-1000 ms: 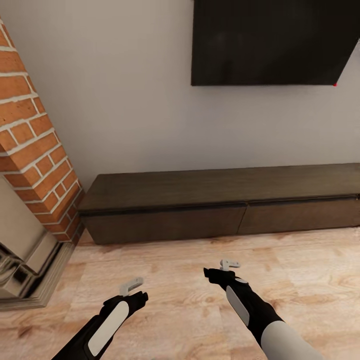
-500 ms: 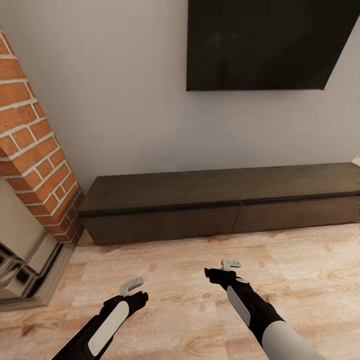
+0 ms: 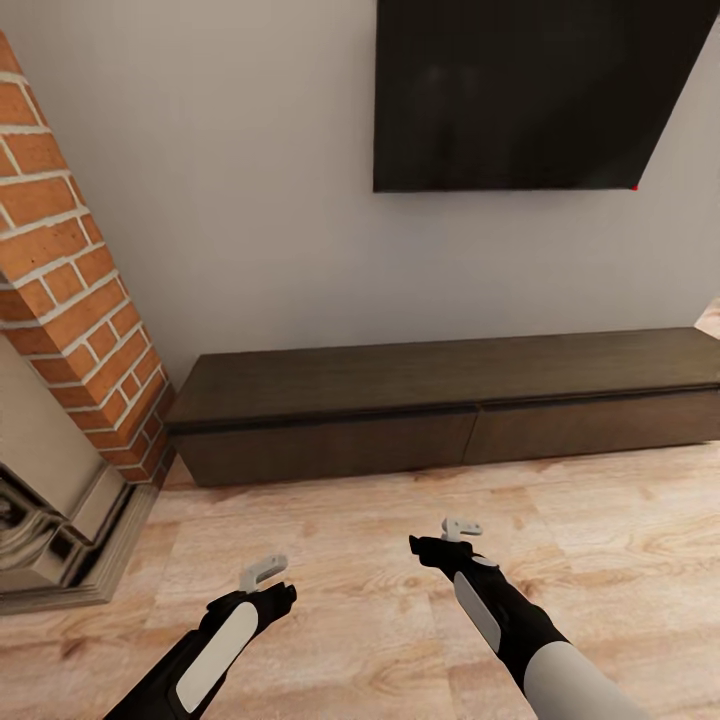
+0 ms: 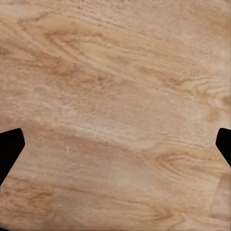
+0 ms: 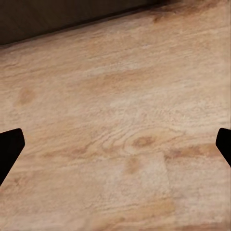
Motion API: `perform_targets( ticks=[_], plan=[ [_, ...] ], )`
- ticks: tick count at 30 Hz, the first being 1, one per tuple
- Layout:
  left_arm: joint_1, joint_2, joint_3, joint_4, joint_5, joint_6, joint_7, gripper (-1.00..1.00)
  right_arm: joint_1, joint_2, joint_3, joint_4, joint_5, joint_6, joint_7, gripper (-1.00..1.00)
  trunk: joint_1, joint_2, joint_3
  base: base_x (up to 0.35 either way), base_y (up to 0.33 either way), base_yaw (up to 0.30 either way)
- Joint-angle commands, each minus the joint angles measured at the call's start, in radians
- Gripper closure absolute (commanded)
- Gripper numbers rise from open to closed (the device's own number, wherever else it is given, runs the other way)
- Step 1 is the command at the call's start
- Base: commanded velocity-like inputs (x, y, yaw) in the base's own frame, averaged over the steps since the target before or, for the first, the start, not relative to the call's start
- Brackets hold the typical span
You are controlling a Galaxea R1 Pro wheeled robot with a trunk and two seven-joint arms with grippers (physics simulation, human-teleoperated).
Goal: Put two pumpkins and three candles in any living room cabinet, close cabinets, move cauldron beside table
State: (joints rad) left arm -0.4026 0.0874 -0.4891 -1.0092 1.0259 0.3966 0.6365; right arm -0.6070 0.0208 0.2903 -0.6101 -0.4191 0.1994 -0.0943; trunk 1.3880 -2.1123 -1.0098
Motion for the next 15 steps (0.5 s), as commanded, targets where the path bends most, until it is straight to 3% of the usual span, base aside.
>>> perform_targets(
  ticks=[1, 11, 15],
  plan=[
    [-0.001, 0.001, -0.003, -0.002, 0.006, 0.001, 0.008, -1.00, 0.000, -0.001, 0.006, -0.002, -0.010, 0.003, -0.010, -1.00, -0.004, 0.007, 0.002, -0.012, 0.002, 0.000],
    [-0.001, 0.002, -0.003, -0.002, 0.006, 0.001, 0.008, -1.00, 0.000, 0.000, 0.006, 0.002, -0.013, -0.033, -0.013, -1.00, -0.042, 0.077, 0.034, -0.002, 0.000, 0.005],
    [-0.001, 0.002, -0.003, -0.002, 0.006, 0.001, 0.008, -1.00, 0.000, 0.005, 0.006, 0.011, -0.012, -0.035, -0.013, -1.00, -0.058, 0.105, 0.045, -0.014, 0.000, 0.175]
  ],
)
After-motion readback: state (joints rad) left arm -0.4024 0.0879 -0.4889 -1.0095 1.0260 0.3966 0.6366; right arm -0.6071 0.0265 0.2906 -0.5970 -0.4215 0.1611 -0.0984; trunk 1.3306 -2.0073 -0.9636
